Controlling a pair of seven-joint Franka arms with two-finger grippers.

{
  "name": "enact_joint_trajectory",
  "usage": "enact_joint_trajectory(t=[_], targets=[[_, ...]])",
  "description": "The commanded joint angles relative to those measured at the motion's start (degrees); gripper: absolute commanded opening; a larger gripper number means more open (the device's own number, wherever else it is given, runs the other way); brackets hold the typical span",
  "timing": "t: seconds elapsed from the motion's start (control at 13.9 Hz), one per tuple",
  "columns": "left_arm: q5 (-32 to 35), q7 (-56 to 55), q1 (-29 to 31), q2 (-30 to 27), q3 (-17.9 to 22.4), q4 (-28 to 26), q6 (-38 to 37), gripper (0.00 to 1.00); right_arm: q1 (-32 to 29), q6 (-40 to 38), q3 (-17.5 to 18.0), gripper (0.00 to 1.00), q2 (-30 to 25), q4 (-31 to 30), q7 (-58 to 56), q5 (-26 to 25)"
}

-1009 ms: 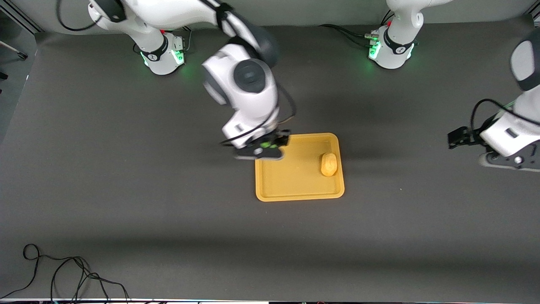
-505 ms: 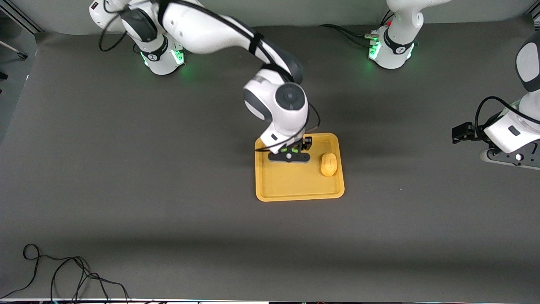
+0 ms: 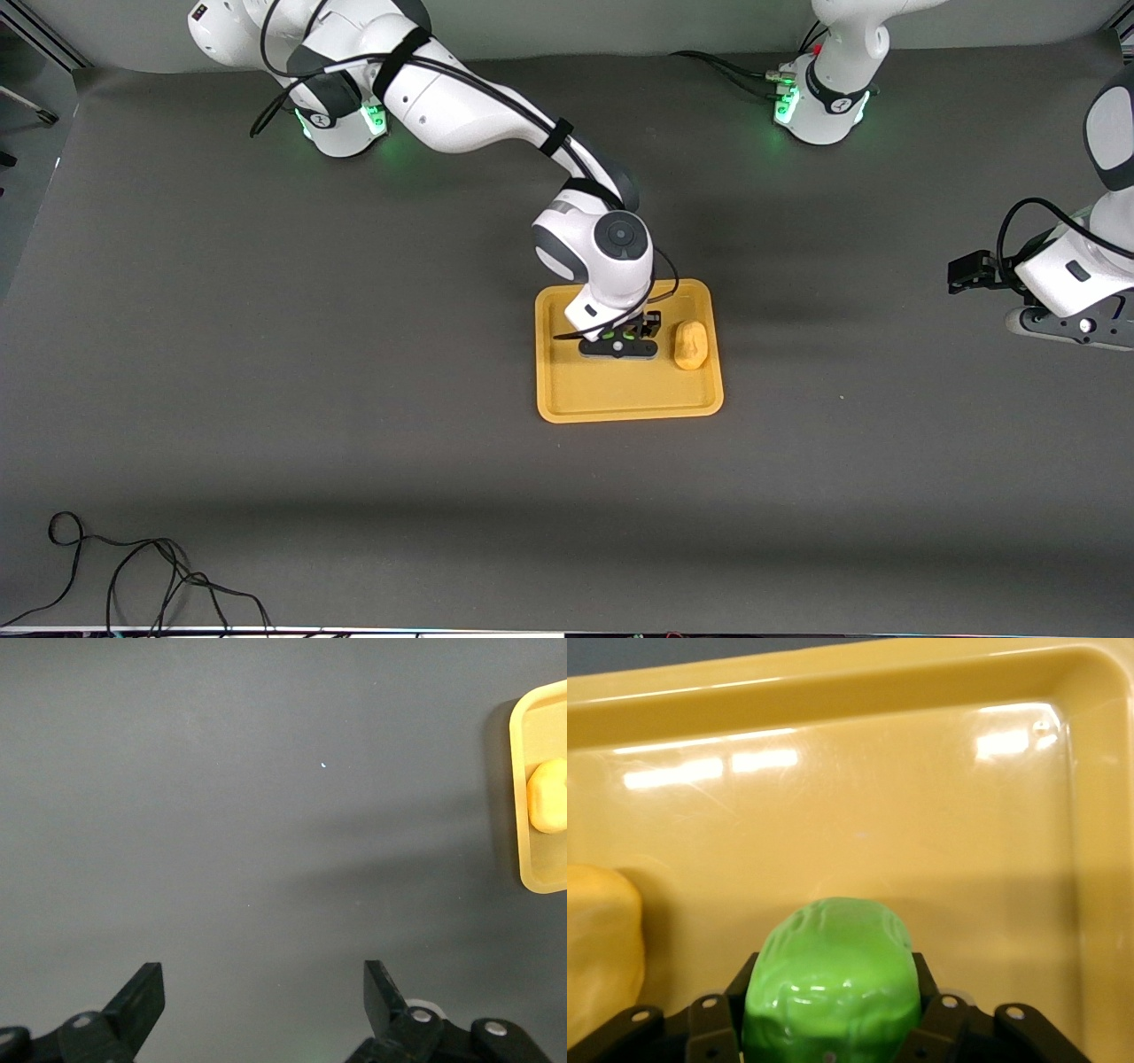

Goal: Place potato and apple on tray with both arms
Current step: 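Lower the apple onto the tray beside the potato and open the right gripper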

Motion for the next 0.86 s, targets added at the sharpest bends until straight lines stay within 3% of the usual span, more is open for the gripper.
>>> enact_joint_trajectory(t=[0.0,0.14,0.36,0.79], targets=[[-0.63,1.16,0.43,-1.71,0.1,-1.27,-0.1,1.0,0.73,0.09,-0.78,0.41,1.56,2.77,1.71,-1.8],[-0.63,1.16,-2.62,-1.79,3.42,-1.27,-0.36,1.0,0.64,0.71,-1.13,1.0,1.47,2.68,1.88,-1.89],[-1.33,1.16,-12.29,-2.41,12.83,-0.92,-0.54,1.0,0.03,-2.61,-1.22,1.0,-2.38,2.95,1.71,-1.98],[-3.96,0.02,-11.96,-1.62,13.2,1.72,0.51,1.0,-2.17,-21.14,-1.57,1.0,-17.66,2.95,1.09,-1.54]])
